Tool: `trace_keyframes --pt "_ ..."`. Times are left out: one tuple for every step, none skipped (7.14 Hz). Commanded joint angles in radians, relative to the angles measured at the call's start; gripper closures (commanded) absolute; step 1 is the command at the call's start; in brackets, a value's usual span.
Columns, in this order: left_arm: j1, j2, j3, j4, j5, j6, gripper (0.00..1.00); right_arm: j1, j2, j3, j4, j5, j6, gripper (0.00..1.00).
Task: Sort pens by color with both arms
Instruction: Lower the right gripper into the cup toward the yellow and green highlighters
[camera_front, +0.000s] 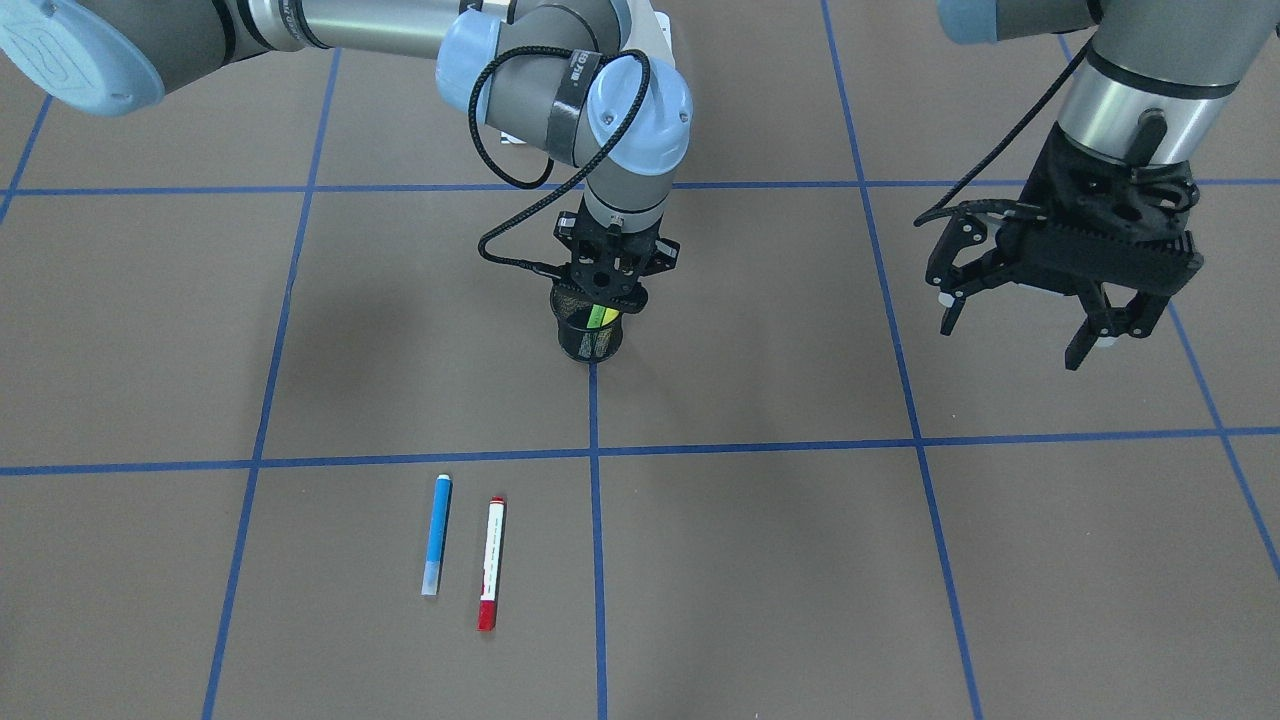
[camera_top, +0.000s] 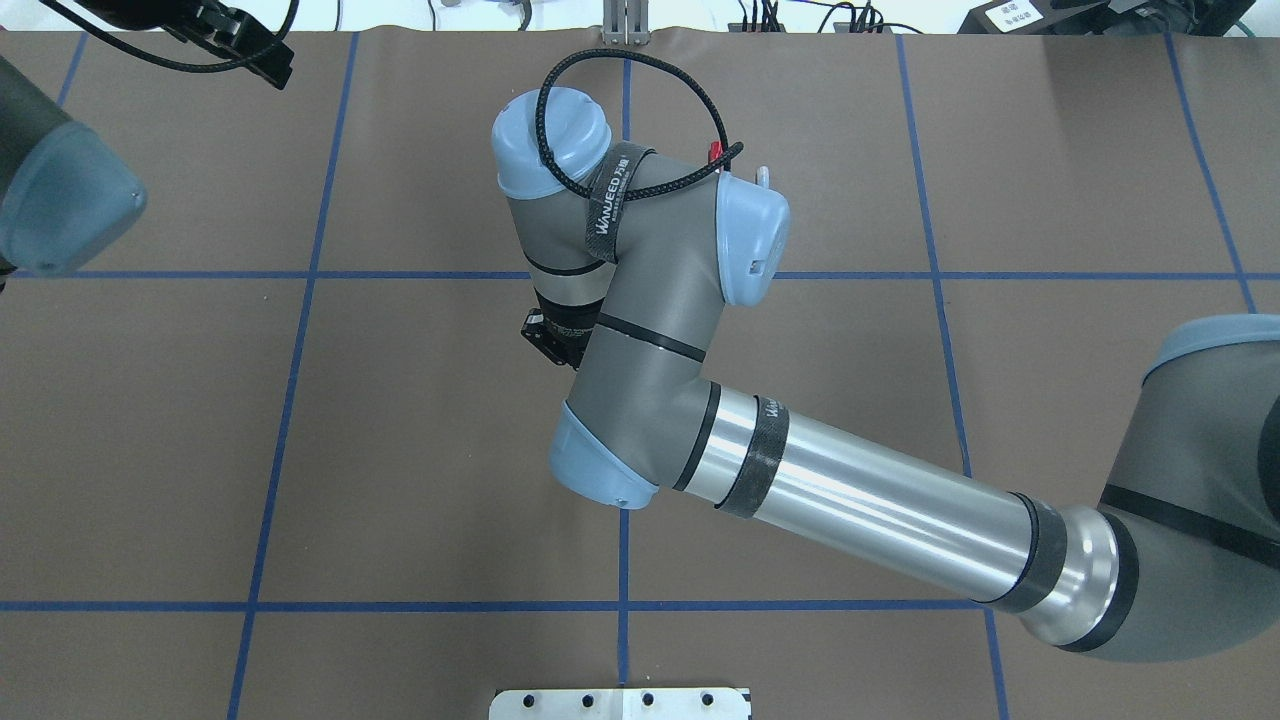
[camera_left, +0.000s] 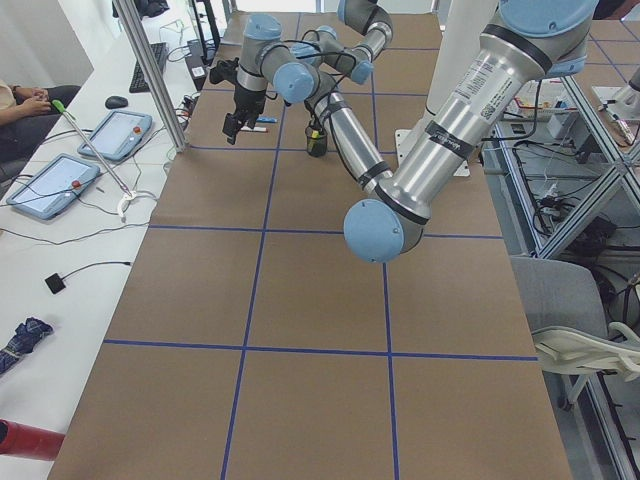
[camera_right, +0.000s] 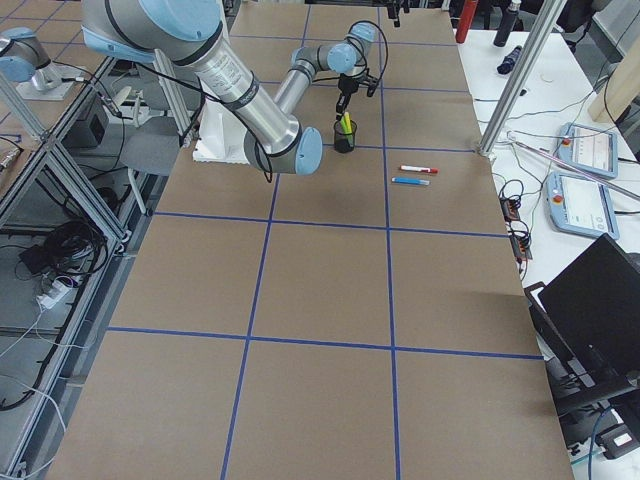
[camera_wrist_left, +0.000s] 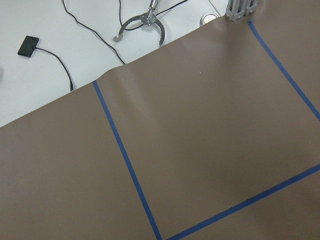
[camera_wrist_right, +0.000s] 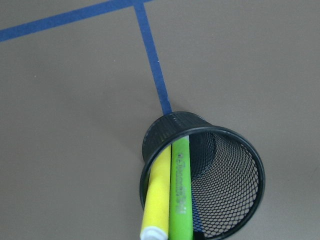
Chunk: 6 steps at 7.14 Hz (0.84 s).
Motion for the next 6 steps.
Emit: trace_keyframes --pt "0.001 0.000 0.000 0.000 0.000 -0.001 0.00 0.013 -0.002 0.065 -0.080 0.000 -0.028 0.82" --pt "0.003 0.000 0.002 0.000 0.000 -0.001 0.00 0.019 -0.005 0.137 -0.155 0.000 -0.034 0.83" --pt "0.003 0.000 0.002 0.000 0.000 -0.001 0.00 0.031 -0.005 0.191 -0.204 0.000 -0.034 0.84" --pt "0.007 0.000 0.002 0.000 0.000 -0.003 0.00 0.057 -0.005 0.240 -0.218 -0.003 -0.034 0.86" --pt "0.015 0.000 0.002 0.000 0.000 -0.005 0.00 0.078 0.000 0.279 -0.218 -0.041 -0.034 0.98" --pt "0.016 0.002 0.002 0.000 0.000 -0.006 0.00 0.080 0.006 0.315 -0.217 -0.124 -0.042 1.00"
